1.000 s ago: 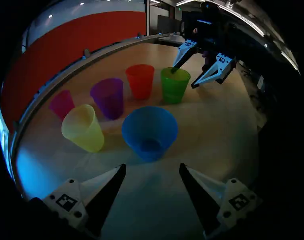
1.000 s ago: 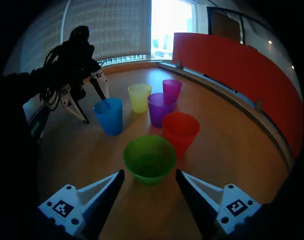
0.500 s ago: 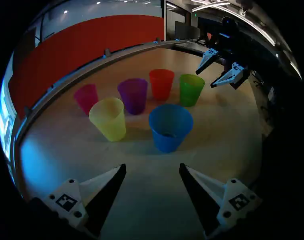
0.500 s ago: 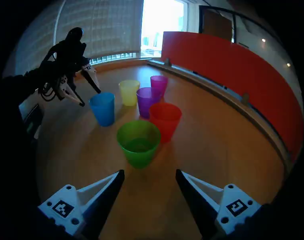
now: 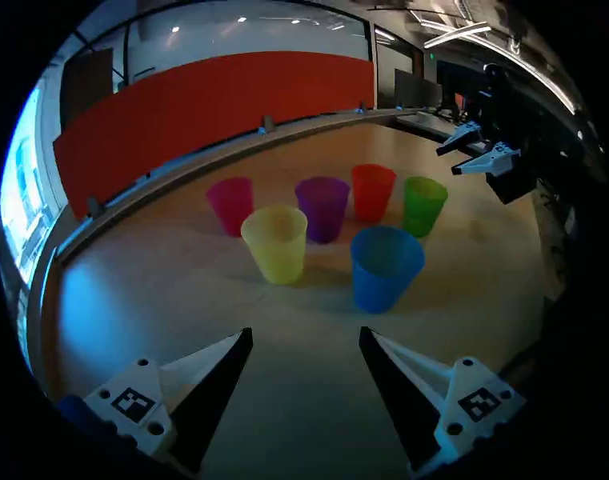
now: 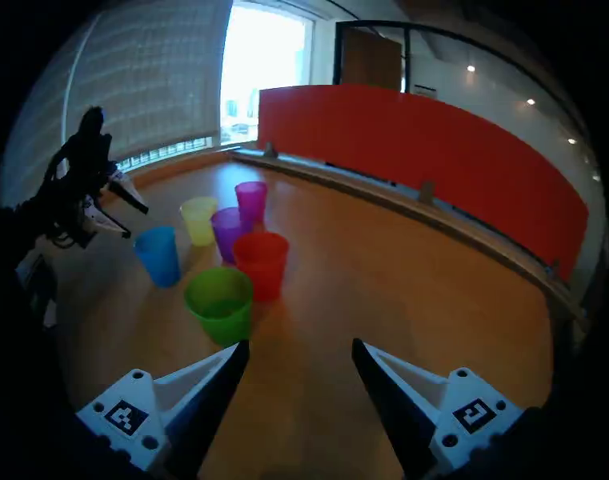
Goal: Pour water
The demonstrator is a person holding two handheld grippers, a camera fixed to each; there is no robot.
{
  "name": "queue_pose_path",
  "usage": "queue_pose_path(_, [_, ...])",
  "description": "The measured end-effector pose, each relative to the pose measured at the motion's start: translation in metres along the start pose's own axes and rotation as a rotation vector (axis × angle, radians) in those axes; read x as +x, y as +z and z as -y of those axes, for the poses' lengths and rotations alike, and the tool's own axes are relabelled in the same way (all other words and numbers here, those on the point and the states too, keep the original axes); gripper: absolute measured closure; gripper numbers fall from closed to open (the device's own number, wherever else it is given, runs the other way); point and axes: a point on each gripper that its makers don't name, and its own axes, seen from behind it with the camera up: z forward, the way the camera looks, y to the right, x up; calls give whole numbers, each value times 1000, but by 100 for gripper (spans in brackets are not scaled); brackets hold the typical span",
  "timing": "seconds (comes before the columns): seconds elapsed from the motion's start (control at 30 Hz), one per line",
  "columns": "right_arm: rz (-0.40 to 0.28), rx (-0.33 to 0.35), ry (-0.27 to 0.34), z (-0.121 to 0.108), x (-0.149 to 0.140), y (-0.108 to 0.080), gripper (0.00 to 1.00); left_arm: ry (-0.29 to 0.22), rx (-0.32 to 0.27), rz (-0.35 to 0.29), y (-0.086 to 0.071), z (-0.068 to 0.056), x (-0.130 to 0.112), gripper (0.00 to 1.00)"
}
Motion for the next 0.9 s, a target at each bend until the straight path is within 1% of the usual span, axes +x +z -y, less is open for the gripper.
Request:
queue_pose_path(0.1, [-32, -59, 6, -8, 6, -5, 1, -19, 52, -50, -4, 9, 7, 1])
queue_pose_path(0.23, [-75, -122, -3, -11, 13, -10, 1, -47, 99, -111, -11, 14, 15, 1])
queue_pose_path(0.4, [-119, -209, -6, -16, 20, -16, 0, -73, 183, -182, -24, 28, 23, 1])
queue_pose_path(0.5, [-161, -266, 22, -22, 27, -20, 0, -96, 244, -234, -33, 37, 29, 1])
queue_pose_path(0.6, [-212, -315, 69, -27, 37, -26, 0, -133, 298, -295, -41, 44, 38, 1])
queue_pose_path(0.7, [-260, -376, 118, -37, 46, -33, 0, -167, 336, -361, -47, 48, 47, 1])
queue_pose_path(0.8, [-301, -451, 157, -47, 51, -42, 0, -201, 365, -408, -50, 49, 53, 1])
queue_pose_path(0.9, [-337, -501, 167, -51, 55, -49, 0, -225, 402, -458, -58, 51, 64, 1])
